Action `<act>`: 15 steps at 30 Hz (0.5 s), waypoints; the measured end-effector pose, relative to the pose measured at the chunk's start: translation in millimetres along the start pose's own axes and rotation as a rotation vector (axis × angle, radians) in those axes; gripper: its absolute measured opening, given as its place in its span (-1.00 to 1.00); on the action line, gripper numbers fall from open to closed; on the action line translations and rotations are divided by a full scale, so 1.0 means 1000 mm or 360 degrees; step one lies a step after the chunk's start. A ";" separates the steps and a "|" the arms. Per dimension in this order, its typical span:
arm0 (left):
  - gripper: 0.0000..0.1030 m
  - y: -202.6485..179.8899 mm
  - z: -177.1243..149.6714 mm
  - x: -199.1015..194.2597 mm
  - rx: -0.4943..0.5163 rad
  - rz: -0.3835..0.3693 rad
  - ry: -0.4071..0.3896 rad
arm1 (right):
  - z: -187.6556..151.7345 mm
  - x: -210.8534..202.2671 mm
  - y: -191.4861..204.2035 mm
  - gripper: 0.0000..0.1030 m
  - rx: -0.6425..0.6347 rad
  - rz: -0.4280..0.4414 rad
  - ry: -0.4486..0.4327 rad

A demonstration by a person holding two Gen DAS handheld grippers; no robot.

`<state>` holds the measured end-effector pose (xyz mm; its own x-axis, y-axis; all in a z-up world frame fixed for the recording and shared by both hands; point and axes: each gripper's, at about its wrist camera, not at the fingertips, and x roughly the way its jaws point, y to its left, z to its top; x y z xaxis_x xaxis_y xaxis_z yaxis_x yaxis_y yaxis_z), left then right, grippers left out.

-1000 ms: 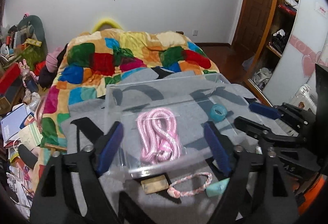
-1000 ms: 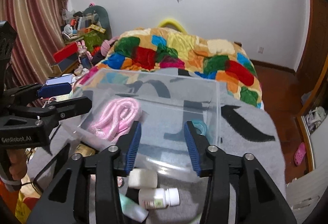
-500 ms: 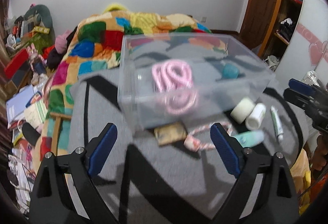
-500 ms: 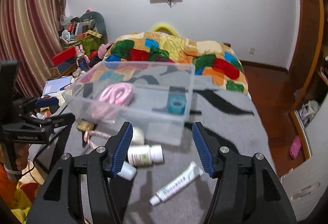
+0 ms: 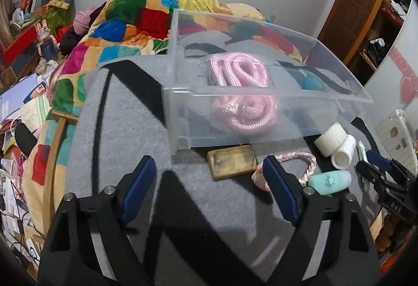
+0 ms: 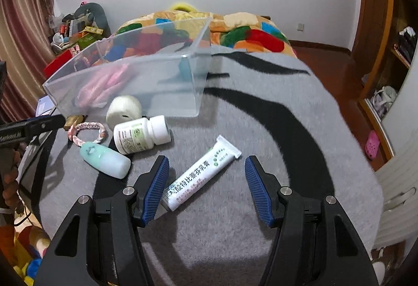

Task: Organize objects
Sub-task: 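Grasp wooden block with left tool while right tool grasps ointment tube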

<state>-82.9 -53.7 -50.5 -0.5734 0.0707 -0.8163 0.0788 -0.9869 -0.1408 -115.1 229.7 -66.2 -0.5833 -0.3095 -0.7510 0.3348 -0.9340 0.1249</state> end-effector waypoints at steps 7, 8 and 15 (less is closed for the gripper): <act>0.38 -0.007 0.000 0.008 -0.0006 -0.0008 -0.0006 | -0.011 -0.004 0.005 -0.29 -0.0021 0.0021 -0.0050; 0.31 -0.008 0.000 0.008 -0.0009 -0.0016 -0.0005 | -0.011 -0.004 0.007 -0.42 -0.0030 0.0018 -0.0052; -0.19 -0.014 -0.003 0.008 0.0045 -0.0011 -0.0023 | -0.014 -0.010 0.014 -0.71 -0.0060 0.0047 -0.0061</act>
<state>-86.0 -39.4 -56.7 -0.5858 0.0758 -0.8069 0.0515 -0.9901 -0.1305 -94.7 222.2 -65.9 -0.6006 -0.3439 -0.7218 0.3796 -0.9172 0.1212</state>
